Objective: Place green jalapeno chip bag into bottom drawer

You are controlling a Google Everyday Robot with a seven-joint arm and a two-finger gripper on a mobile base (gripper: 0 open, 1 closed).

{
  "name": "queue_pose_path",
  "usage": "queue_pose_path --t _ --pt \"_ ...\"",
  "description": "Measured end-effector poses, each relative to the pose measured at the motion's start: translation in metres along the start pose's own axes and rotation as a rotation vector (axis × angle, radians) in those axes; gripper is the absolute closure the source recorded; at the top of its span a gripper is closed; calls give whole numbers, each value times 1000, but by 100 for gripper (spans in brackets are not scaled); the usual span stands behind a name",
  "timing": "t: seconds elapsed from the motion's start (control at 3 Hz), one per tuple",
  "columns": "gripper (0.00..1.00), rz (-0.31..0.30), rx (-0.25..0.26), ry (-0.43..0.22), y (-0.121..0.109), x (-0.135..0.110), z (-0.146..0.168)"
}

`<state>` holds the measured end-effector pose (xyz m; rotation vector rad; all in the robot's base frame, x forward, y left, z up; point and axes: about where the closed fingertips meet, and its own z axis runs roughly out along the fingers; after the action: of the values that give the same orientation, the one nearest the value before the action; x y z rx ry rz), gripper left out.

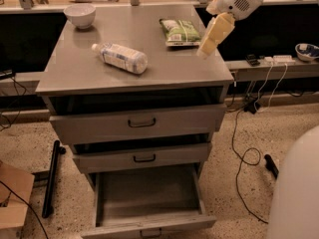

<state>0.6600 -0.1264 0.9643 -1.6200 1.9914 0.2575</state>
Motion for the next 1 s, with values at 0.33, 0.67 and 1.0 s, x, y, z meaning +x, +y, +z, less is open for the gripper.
queue_pose_path --t 0.33,0.67,1.0 --pt "0 0 0 1 1 0 0" --pt "0 62 24 -52 -11 3 16" --pt "0 136 78 -122 -35 7 38"
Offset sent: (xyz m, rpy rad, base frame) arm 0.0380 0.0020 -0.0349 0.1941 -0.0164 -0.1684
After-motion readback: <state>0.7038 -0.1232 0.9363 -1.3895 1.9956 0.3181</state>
